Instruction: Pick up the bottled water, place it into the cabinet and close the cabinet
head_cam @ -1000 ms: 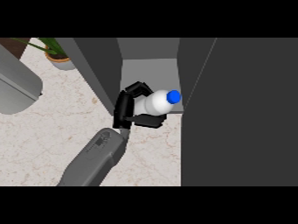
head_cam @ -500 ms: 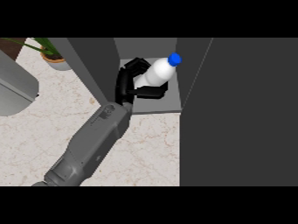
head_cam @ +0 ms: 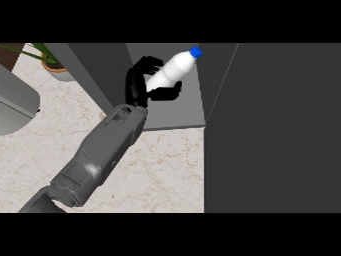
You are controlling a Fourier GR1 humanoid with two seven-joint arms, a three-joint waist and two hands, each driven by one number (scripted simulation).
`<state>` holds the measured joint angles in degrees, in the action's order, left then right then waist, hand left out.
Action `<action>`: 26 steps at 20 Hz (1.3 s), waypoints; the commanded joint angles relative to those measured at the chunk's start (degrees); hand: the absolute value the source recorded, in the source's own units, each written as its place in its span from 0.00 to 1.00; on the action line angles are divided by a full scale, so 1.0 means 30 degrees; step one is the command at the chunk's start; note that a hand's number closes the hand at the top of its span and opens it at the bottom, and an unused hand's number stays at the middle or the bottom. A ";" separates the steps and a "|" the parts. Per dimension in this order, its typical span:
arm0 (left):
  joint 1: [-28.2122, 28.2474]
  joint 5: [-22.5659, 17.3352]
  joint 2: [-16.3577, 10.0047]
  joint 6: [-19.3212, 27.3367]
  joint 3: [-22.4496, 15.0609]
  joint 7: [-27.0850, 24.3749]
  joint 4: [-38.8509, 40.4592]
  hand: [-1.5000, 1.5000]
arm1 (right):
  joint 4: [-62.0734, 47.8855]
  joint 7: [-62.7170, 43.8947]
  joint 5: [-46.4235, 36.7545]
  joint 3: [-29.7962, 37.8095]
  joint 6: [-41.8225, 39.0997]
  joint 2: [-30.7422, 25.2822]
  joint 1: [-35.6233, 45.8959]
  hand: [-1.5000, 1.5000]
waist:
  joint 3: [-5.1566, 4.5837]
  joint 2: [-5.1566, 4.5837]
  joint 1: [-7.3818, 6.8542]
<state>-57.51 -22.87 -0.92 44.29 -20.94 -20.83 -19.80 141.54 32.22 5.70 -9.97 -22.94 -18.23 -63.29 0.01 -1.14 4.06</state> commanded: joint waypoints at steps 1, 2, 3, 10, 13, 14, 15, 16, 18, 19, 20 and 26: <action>-0.1612 0.0667 0.0291 0.1508 -0.0121 0.0308 0.2109 0.00 | 0.0867 -0.0925 0.1767 0.0317 0.0017 -0.0008 0.0367 0.00 | -0.0009 -0.0098 -0.0061; -0.1384 0.0828 0.0169 0.1229 0.0011 -0.0210 0.2639 0.00 | 0.0644 -0.0493 0.1940 0.0743 -0.0269 -0.0161 0.0408 0.00 | -0.0008 -0.0111 -0.0052; -0.1503 0.0818 -0.0031 0.1887 0.0200 -0.0420 0.2909 0.00 | 0.1716 -0.0776 0.1524 0.0170 -0.0284 -0.0136 -0.0372 0.00 | -0.0033 -0.0176 0.0226; -0.2000 0.0152 -0.0698 -0.0343 0.1474 -0.2557 0.2215 0.00 | 0.1246 -0.0495 0.0975 -0.0310 -0.0596 0.0160 -0.0395 0.00 | -0.0053 -0.0048 -0.0030; -0.1955 -0.1378 0.0095 -0.0566 0.3300 -0.4959 0.0052 1.00 | -0.0009 -0.0656 0.1098 -0.0258 -0.0432 0.0283 0.1209 0.00 | -0.0068 -0.0211 -0.0381; -0.1608 -0.1841 0.0027 -0.1594 0.3778 -0.5737 -0.0679 1.00 | 0.1023 -0.0787 0.1098 -0.0104 -0.0512 0.0080 0.0545 0.00 | -0.0096 -0.0127 -0.0358; -0.1981 -0.2044 0.0021 -0.2771 0.3911 -0.5561 -0.0891 1.00 | 0.0806 -0.0483 0.0855 -0.0289 -0.0639 0.0154 -0.0033 0.00 | -0.0080 0.0009 -0.0144; -0.1924 -0.2115 0.0047 -0.3940 0.3939 -0.5730 -0.0788 1.00 | 0.1028 -0.1151 0.0946 -0.0286 -0.0405 0.0120 0.0715 0.00 | -0.0073 -0.0100 -0.0434; -0.1806 -0.2723 0.0294 -0.4837 0.3858 -0.5803 -0.1017 1.00 | 0.0629 -0.0726 0.1761 0.0198 -0.0832 -0.0092 0.0632 0.00 | -0.0035 0.0007 -0.0125; -0.1374 -0.2460 0.0012 -0.5724 0.4217 -0.6453 -0.0619 1.00 | 0.1222 -0.1045 0.0717 -0.0723 -0.0327 0.0504 0.0327 0.00 | -0.0044 0.0097 -0.0474; -0.1892 -0.2789 0.0296 -0.5375 0.3837 -0.5800 -0.0923 1.00 | 0.1178 -0.1706 0.1524 -0.0277 -0.0158 0.0401 0.1092 0.00 | -0.0028 0.0114 -0.0546; 0.0006 -0.4385 0.0304 -0.5143 0.1675 -0.5877 -0.3314 1.00 | 0.2347 -0.1897 0.0099 -0.1409 -0.0308 0.0475 0.0070 0.00 | -0.0024 0.0394 -0.0587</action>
<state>-60.15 -33.51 -0.12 29.41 -13.12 -38.08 -25.57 141.81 29.42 6.47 -12.80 -24.58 -17.26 -61.64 -0.09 -0.43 2.81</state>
